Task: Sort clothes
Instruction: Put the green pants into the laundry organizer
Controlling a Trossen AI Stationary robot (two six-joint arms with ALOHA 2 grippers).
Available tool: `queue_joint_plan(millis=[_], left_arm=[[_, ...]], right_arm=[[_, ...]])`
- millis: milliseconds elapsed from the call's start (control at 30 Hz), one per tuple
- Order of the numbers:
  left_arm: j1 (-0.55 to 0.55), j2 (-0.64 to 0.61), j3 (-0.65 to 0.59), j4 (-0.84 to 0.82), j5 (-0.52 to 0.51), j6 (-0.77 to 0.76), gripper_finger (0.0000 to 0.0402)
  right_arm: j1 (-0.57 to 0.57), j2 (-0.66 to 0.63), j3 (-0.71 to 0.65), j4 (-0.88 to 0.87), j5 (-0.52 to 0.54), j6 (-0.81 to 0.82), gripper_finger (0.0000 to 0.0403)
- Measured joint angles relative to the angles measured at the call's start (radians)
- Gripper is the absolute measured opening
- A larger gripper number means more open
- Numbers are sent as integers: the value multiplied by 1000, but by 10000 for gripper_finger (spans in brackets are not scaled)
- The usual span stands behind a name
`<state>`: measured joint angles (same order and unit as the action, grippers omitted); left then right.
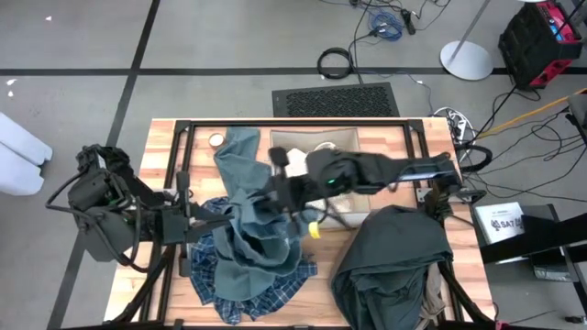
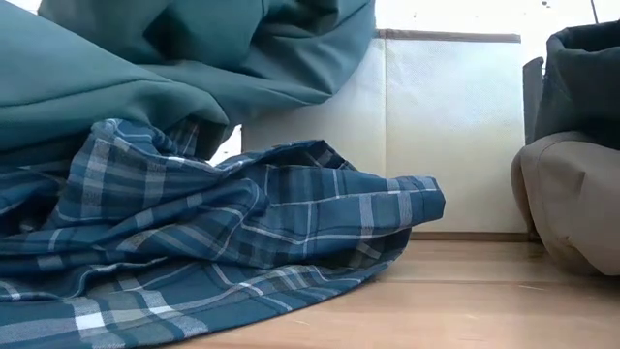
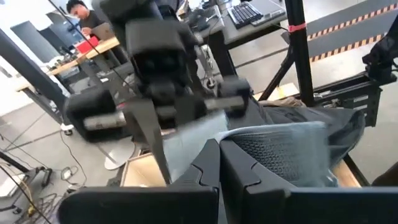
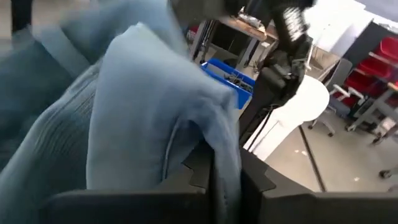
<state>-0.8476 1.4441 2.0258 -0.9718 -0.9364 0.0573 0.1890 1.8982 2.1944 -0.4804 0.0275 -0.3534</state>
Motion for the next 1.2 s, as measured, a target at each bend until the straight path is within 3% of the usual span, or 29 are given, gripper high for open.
queue_joint_plan(millis=[333,500,700,900,1200], left_arm=[[-5,0,-3,-135,26,-121,0],[10,0,-35,-138,28,-129,0],[30,16,-42,-138,46,-121,0],[32,16,-42,-135,47,-91,0],[56,15,-42,17,115,61,0]], right_arm=[[-4,37,0,27,18,-25,125],[-5,47,1,45,-45,-16,157],[-7,81,0,76,-72,3,164],[-14,101,0,115,-229,27,164],[-22,144,1,242,-247,-29,164]])
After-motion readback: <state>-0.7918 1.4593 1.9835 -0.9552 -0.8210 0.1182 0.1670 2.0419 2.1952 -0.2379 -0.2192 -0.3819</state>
